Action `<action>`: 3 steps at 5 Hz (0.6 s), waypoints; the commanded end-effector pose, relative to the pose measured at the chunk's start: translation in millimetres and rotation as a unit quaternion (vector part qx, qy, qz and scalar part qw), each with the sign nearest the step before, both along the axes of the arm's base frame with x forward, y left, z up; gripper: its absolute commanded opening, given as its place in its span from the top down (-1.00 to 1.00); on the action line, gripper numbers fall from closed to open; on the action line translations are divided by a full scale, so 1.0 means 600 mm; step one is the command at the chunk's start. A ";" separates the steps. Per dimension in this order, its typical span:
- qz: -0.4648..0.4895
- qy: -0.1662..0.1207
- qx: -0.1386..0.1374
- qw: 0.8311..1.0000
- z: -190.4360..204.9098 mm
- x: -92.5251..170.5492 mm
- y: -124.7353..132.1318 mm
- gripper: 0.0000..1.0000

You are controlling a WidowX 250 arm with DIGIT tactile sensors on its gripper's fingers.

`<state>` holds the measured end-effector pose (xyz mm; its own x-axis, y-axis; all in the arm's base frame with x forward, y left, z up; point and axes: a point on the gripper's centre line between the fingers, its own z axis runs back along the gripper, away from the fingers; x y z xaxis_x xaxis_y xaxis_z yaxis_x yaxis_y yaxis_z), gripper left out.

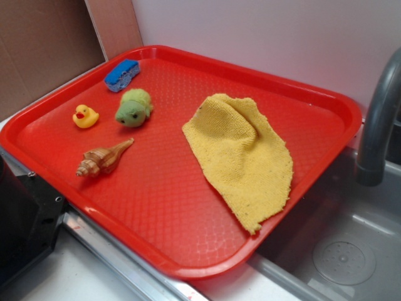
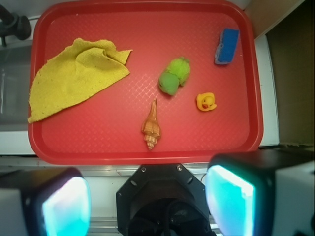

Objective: Grab the green animal.

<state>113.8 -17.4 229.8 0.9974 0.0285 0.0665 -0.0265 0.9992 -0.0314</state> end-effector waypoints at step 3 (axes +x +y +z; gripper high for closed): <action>0.286 -0.062 0.054 0.955 -0.125 0.110 0.084 -1.00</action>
<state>178.2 28.1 143.4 0.8223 0.5414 0.1755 -0.5571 0.8287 0.0534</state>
